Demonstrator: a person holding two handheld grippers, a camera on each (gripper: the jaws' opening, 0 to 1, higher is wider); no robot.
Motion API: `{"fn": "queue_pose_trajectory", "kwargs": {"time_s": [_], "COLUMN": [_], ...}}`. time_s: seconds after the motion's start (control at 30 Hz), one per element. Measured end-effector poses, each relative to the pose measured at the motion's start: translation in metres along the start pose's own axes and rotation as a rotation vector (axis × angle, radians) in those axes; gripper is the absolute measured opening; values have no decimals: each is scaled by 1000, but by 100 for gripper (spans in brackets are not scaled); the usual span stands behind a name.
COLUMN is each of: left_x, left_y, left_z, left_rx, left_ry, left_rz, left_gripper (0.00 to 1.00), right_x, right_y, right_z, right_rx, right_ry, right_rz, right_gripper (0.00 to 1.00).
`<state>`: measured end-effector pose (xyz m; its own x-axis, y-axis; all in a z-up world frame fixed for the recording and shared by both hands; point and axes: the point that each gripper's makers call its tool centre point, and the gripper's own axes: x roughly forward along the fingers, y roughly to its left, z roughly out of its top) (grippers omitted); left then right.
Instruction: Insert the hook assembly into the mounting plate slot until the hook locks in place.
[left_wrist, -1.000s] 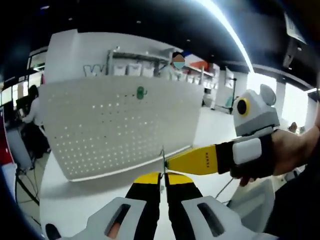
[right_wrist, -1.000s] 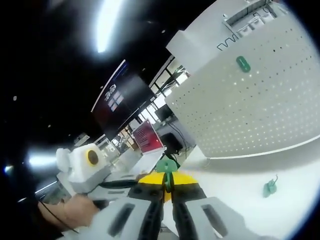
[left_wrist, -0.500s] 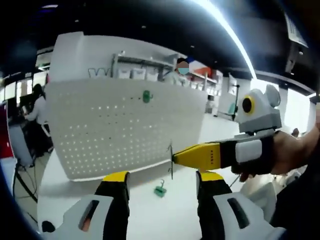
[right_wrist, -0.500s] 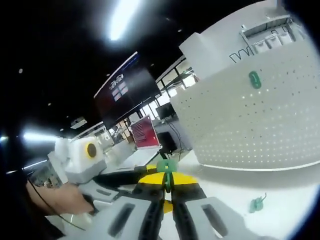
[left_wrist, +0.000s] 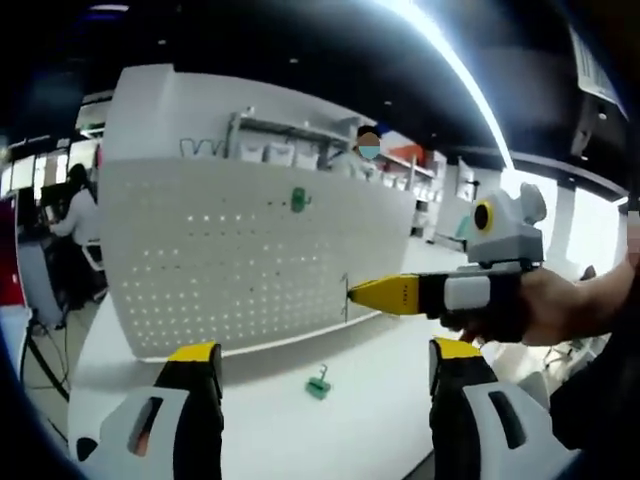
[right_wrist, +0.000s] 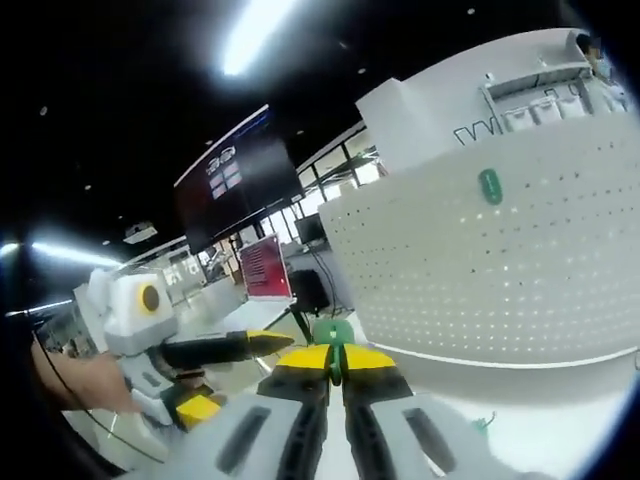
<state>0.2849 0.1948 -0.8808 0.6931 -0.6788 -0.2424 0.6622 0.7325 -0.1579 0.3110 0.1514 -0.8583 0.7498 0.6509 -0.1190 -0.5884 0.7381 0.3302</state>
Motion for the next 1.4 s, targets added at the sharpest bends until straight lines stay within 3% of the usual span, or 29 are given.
{"fn": "queue_pose_trajectory", "kwargs": {"time_s": [0.33, 0.63, 1.03, 1.4], "left_x": [-1, 2, 4, 3], "left_y": [-1, -1, 1, 7], "left_z": [-6, -7, -18, -22], "left_rx": [1, -10, -27, -23], "left_ry": [14, 25, 60, 82], "left_rz": [-12, -20, -22, -9], "left_gripper": [100, 100, 99, 98], "right_x": [8, 15, 33, 39], "right_y": [-17, -38, -84, -126], "right_z": [18, 28, 52, 83], "right_rx": [-46, -76, -131, -148], "right_ry": [-53, -85, -106, -166], "right_rz": [-76, -144, -227, -326], "right_gripper": [1, 1, 1, 1]}}
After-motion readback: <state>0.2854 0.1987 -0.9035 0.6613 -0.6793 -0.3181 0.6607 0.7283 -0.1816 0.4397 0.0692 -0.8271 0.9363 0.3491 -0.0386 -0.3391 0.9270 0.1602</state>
